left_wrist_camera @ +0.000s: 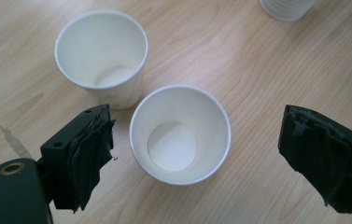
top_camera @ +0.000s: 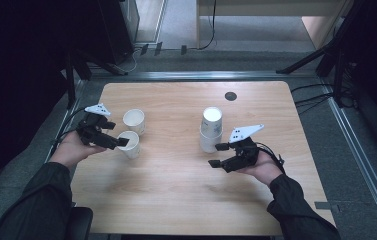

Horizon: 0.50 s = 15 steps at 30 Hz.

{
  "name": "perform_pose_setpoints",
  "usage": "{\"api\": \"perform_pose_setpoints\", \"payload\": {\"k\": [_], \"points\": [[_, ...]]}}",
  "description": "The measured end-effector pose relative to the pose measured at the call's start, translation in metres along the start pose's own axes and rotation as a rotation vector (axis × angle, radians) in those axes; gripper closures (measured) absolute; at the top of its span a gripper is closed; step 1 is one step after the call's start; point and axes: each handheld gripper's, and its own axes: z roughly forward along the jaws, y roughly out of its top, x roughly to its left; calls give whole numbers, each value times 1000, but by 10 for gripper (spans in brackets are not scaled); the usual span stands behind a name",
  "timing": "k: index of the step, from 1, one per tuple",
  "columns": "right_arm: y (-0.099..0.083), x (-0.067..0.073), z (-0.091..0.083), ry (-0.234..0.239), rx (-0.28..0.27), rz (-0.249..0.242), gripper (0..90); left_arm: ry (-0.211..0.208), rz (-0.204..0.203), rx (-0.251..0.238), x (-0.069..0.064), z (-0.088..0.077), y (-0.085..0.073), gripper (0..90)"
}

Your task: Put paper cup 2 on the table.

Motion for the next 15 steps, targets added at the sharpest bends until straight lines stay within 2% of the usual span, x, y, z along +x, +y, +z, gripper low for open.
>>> {"api": "perform_pose_setpoints", "payload": {"k": [5, 7, 15], "points": [[0, 0, -1, 0, -3, 0, 313, -6, 11, -36, -10, -3, 9, 111], [0, 0, -2, -4, -7, -4, 313, -14, 5, -39, -13, -1, 12, 120], [0, 0, -3, -6, -8, -5, 316, -47, 29, -54, -27, 8, 21, 124]]}}
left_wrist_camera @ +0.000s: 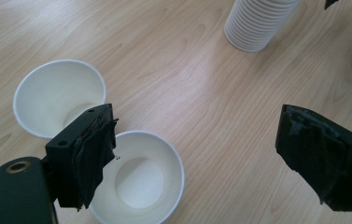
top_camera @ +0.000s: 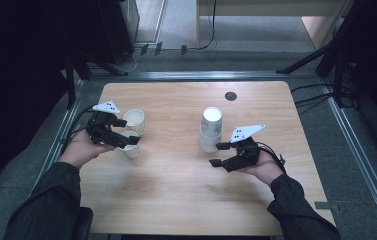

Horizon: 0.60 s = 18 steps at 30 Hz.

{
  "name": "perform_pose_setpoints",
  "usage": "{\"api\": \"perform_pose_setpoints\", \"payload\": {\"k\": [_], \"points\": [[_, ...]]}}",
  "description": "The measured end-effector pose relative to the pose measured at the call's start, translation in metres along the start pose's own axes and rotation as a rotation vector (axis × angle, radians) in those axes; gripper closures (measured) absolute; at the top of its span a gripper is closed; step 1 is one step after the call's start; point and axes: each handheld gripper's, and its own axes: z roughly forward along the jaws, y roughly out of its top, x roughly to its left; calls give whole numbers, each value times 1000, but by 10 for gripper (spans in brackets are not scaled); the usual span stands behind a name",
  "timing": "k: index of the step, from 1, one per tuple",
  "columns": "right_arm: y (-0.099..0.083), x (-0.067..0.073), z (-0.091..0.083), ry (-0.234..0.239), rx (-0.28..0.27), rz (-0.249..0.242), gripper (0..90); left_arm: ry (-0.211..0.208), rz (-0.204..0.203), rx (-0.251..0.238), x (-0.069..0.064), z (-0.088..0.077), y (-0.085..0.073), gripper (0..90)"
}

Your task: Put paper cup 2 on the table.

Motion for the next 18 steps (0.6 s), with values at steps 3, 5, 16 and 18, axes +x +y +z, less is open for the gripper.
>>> {"api": "perform_pose_setpoints", "payload": {"k": [3, 5, 16, 18], "points": [[0, 0, -1, -1, -3, -1, 316, -9, -6, -13, -6, 5, 4, 128], [0, 0, -1, -4, -6, -6, 316, -23, 0, -26, -11, 8, 6, 129], [0, 0, -4, -8, -18, -11, 316, -73, 37, -61, -34, 31, 12, 131], [-1, 0, -5, -10, -17, -9, 316, -72, 48, -58, -39, 36, 13, 131]]}}
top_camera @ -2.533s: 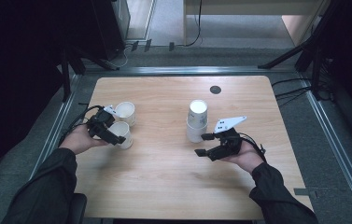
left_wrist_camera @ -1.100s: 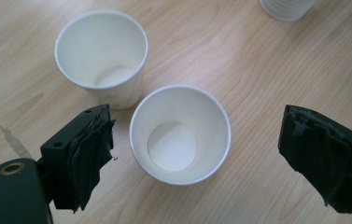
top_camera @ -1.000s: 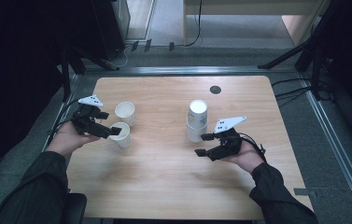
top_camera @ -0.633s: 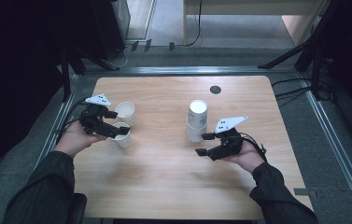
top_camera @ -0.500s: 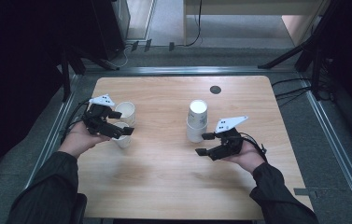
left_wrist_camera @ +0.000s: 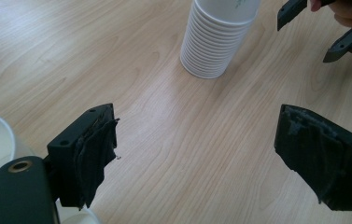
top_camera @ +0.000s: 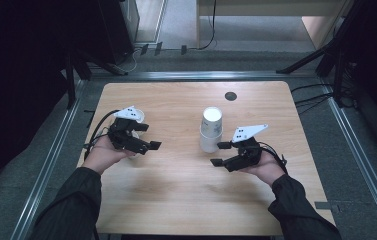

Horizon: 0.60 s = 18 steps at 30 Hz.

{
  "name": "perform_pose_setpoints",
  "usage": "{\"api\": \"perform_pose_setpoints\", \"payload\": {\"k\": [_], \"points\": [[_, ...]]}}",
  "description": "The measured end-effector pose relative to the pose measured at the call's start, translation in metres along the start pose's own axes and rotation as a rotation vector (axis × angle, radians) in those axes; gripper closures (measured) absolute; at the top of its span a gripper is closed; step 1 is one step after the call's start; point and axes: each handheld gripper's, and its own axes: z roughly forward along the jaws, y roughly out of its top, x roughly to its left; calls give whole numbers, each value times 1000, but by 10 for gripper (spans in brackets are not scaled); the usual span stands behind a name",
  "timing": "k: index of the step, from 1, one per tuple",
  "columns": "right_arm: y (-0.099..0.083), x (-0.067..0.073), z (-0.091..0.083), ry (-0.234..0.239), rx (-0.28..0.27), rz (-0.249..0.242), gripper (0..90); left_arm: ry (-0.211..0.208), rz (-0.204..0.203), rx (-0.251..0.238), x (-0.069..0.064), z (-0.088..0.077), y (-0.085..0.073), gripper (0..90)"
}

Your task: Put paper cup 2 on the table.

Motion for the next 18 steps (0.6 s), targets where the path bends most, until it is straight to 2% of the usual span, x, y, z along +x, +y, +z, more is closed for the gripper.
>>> {"api": "perform_pose_setpoints", "payload": {"k": [9, 18], "points": [[0, 2, -1, -2, -4, -16, 316, -22, 34, 11, -18, 19, 0, 131], [2, 7, -1, 6, -13, -21, 316, -52, 37, -14, -31, 36, -1, 132]]}}
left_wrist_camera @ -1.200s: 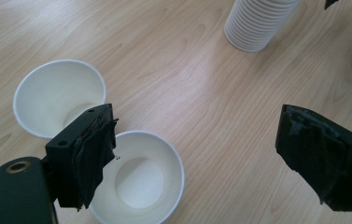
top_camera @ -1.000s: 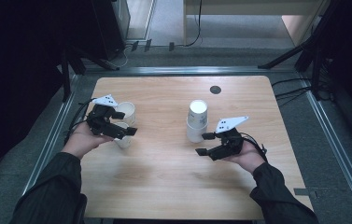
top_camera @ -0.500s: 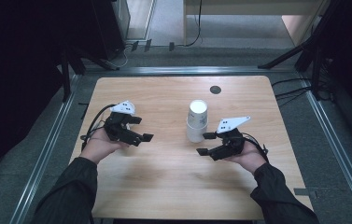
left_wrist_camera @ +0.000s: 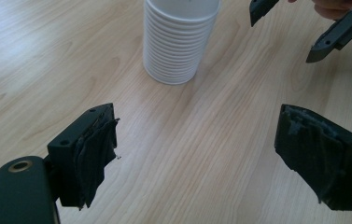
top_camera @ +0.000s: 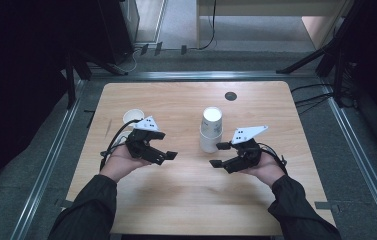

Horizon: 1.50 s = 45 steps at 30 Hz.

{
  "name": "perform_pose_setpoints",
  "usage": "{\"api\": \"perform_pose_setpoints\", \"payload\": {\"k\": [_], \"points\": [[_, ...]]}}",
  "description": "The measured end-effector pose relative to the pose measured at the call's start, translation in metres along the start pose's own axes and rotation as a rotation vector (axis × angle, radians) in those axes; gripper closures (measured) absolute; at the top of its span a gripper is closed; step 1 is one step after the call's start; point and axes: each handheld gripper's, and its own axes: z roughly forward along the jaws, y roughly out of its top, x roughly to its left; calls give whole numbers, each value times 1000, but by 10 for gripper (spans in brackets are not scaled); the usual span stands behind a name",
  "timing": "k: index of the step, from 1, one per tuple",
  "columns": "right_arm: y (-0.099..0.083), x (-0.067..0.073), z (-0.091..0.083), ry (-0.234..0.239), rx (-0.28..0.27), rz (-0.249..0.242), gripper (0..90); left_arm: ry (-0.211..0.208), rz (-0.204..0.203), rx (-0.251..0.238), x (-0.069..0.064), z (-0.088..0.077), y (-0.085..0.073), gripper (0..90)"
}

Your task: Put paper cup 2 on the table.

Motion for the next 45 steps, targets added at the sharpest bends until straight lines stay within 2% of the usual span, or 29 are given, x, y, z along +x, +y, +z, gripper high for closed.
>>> {"api": "perform_pose_setpoints", "payload": {"k": [6, 13, 17, 27, 31, 45], "points": [[0, 1, 0, -1, 2, -2, 316, -13, 21, 3, -11, 12, -4, 132], [-1, 1, 0, 0, 3, -5, 315, -24, 16, -20, -17, 18, -7, 132], [-1, 1, 2, 4, 8, -12, 314, -25, 27, -10, -20, 22, -8, 132], [-1, 2, 4, 8, 10, -22, 314, -20, 28, 0, -20, 28, -13, 132], [-1, 2, 7, 14, 26, -26, 314, -17, 32, 1, -21, 27, -14, 132], [-1, 4, 9, 19, 27, -32, 311, -19, 26, 2, -19, 28, -17, 132]]}}
